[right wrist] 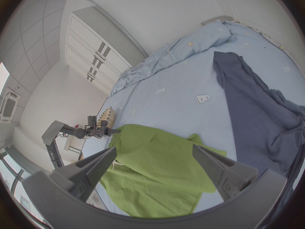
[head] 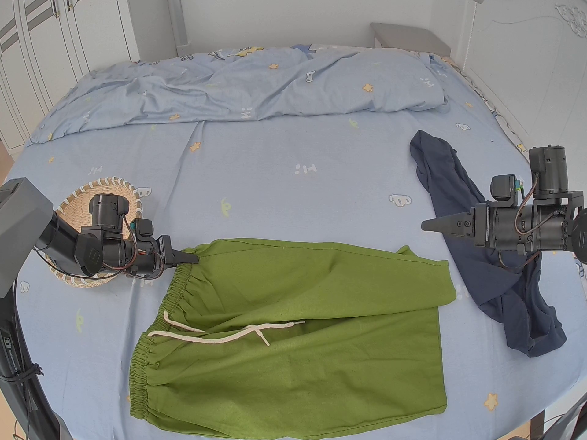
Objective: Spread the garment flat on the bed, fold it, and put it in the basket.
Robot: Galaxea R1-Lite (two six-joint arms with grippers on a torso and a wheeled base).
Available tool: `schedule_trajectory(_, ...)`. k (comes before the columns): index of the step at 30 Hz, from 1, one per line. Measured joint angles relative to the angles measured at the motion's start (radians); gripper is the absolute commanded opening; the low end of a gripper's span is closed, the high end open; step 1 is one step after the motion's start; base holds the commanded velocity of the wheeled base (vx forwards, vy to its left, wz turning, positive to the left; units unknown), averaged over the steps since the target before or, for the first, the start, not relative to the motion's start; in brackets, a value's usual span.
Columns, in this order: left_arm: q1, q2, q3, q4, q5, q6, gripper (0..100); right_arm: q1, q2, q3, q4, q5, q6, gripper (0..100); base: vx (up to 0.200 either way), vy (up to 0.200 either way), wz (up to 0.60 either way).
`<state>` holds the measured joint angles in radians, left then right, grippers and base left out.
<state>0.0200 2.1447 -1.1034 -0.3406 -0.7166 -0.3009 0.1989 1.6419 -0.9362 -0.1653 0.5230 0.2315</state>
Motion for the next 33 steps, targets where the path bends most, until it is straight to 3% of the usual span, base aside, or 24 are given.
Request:
schedule_trajectory(13, 0.0, -0.051, 0.025, 0.001, 0.001, -0.001, 0, -0.112, 0.069, 0.107, -0.004, 0.018, -0.002, 100, 0.0, 0.0, 0.0)
schedule_trajectory(20, -0.002, -0.057, 0.026, 0.001, 0.0, 0.0, 0, -0.154, 0.169, 0.077, -0.044, 0.064, -0.01, 100, 0.0, 0.0, 0.0)
schedule_trajectory(33, -0.009, -0.059, 0.034, -0.002, 0.0, 0.004, 0, -0.163, 0.274, -0.001, -0.051, 0.066, -0.01, 100, 0.0, 0.0, 0.0)
